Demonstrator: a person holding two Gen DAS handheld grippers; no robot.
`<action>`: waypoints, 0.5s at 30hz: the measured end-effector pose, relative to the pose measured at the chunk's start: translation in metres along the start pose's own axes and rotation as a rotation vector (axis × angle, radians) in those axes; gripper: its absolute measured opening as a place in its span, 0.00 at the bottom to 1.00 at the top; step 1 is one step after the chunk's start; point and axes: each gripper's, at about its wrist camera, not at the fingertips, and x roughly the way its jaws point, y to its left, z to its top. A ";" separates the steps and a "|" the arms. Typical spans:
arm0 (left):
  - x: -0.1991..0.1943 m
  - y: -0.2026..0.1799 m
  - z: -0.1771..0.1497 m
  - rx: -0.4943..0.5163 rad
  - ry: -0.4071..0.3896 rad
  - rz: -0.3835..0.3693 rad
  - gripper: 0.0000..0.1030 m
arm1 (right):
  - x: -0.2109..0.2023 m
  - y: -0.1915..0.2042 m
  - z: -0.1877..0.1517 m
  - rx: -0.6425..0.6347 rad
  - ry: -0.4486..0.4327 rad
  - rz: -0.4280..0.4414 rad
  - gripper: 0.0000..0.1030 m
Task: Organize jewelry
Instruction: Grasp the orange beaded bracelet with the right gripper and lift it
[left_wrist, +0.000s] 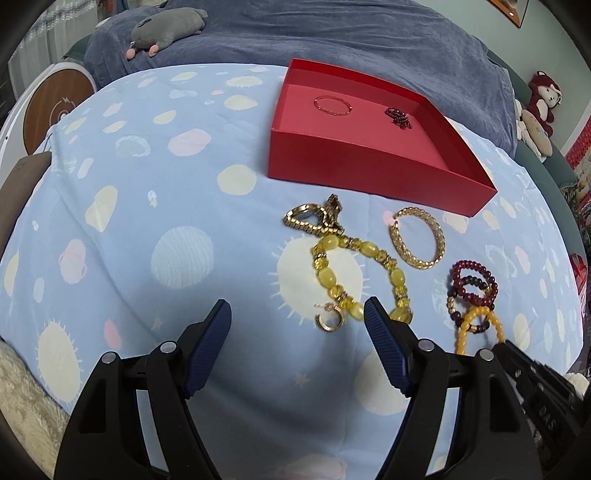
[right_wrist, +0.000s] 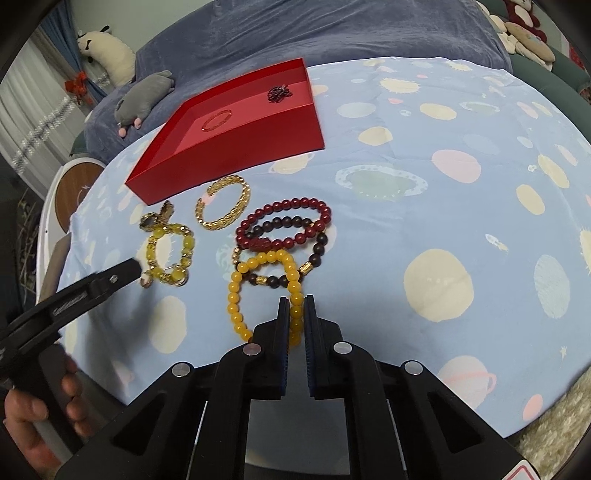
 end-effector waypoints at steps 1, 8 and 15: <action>0.003 -0.002 0.002 0.004 0.000 0.001 0.68 | 0.000 0.002 -0.001 -0.004 0.003 0.003 0.07; 0.022 -0.013 0.014 0.036 0.013 0.023 0.57 | 0.003 0.008 -0.003 -0.023 0.018 0.005 0.07; 0.027 -0.021 0.018 0.093 -0.008 0.057 0.34 | 0.006 0.007 -0.004 -0.019 0.028 0.008 0.07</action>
